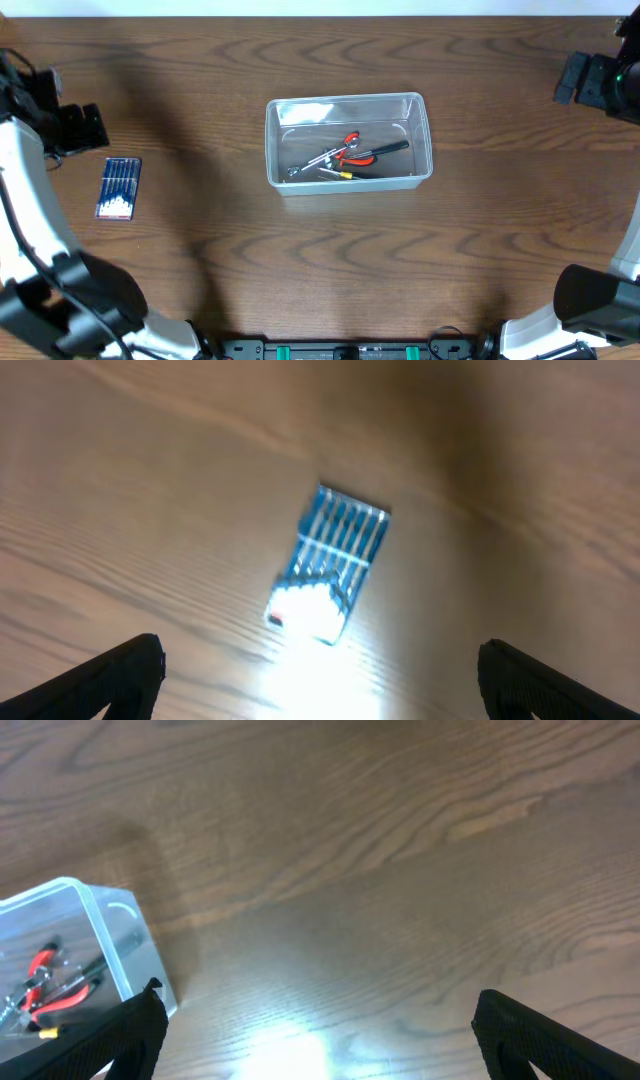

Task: Pack container
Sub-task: 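Lower the left gripper and close it on the blue bit set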

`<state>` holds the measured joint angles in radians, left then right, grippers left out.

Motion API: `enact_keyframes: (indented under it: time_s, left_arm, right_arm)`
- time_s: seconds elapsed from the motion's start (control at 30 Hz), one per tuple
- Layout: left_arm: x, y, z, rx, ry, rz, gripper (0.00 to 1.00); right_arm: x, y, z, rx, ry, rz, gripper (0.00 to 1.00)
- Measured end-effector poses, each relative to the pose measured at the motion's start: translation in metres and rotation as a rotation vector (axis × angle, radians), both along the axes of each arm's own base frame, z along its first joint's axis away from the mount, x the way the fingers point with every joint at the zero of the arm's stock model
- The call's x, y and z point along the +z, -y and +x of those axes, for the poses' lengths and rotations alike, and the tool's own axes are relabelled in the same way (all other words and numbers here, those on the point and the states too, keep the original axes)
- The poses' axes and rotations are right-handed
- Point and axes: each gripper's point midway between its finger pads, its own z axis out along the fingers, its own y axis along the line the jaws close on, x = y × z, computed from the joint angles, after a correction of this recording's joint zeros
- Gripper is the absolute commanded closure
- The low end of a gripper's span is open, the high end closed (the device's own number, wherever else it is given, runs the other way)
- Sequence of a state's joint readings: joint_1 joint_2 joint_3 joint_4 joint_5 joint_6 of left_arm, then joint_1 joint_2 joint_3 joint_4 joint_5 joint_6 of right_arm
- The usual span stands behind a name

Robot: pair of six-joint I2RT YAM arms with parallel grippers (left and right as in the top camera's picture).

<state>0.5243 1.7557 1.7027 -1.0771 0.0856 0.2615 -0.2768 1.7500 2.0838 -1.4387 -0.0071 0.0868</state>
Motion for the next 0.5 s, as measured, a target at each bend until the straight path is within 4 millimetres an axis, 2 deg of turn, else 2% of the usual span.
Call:
enact_keyframes:
  time_s: [0.2,0.3,0.4,0.5]
  left_arm:
    - [-0.078,0.001,0.007,-0.004,-0.162,-0.126,0.01]
    - [-0.105,-0.001,0.004,-0.011,-0.233,-0.146,0.01]
    - [-0.121,-0.001,0.002,-0.038,-0.274,-0.150,0.01]
    - [-0.124,-0.004,0.002,-0.086,-0.283,-0.131,0.02]
  right_arm:
    - [0.001,0.001,0.002,-0.001,0.007,-0.005,0.01]
    - [0.001,0.002,0.002,-0.004,0.010,-0.010,0.01]
    - [0.002,0.003,0.003,-0.006,0.015,-0.016,0.01]
    - [0.004,0.006,0.006,-0.010,0.027,-0.028,0.01]
